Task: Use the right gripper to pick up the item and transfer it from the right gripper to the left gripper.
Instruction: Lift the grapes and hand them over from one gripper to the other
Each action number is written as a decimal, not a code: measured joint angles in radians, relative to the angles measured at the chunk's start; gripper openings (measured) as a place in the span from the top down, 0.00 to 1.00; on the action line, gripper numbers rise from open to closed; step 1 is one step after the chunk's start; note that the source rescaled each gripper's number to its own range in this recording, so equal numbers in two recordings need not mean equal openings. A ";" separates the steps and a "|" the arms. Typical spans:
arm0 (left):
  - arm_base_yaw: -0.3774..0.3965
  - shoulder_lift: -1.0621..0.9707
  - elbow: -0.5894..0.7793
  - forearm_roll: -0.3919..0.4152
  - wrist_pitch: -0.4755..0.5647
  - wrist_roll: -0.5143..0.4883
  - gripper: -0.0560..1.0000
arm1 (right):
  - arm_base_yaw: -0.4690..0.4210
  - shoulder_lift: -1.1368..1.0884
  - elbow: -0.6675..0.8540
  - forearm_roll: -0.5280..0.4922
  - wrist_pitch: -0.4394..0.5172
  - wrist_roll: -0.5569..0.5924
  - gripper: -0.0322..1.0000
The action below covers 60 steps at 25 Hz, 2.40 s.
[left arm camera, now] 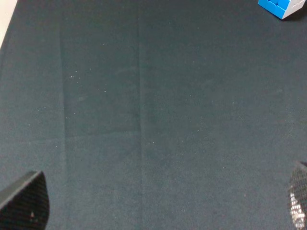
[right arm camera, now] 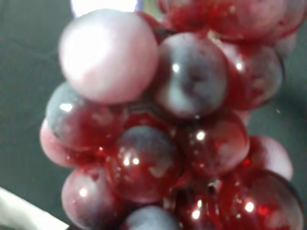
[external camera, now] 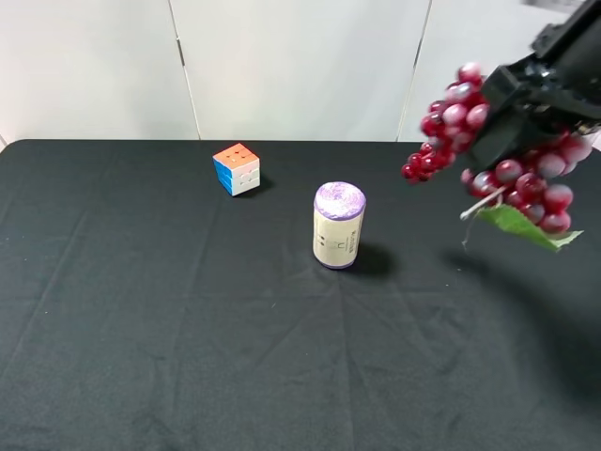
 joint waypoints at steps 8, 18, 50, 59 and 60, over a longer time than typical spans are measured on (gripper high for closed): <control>0.000 0.000 0.000 -0.006 -0.001 0.000 0.01 | 0.275 0.000 0.000 -0.043 0.001 -0.084 0.93; 0.000 0.209 -0.089 -0.077 0.001 0.214 0.01 | 0.420 -0.002 0.000 -0.049 -0.001 -0.242 0.93; -0.908 1.237 -0.452 -0.205 -0.639 0.537 0.01 | 0.421 -0.004 -0.078 0.051 -0.001 -0.408 0.95; -0.922 1.343 -0.453 -0.402 -0.750 0.661 0.18 | 0.421 -0.004 -0.078 0.081 -0.001 -0.409 0.97; -0.922 1.351 -0.453 -0.417 -0.750 0.673 0.25 | 0.421 -0.004 -0.079 0.082 -0.001 -0.409 0.97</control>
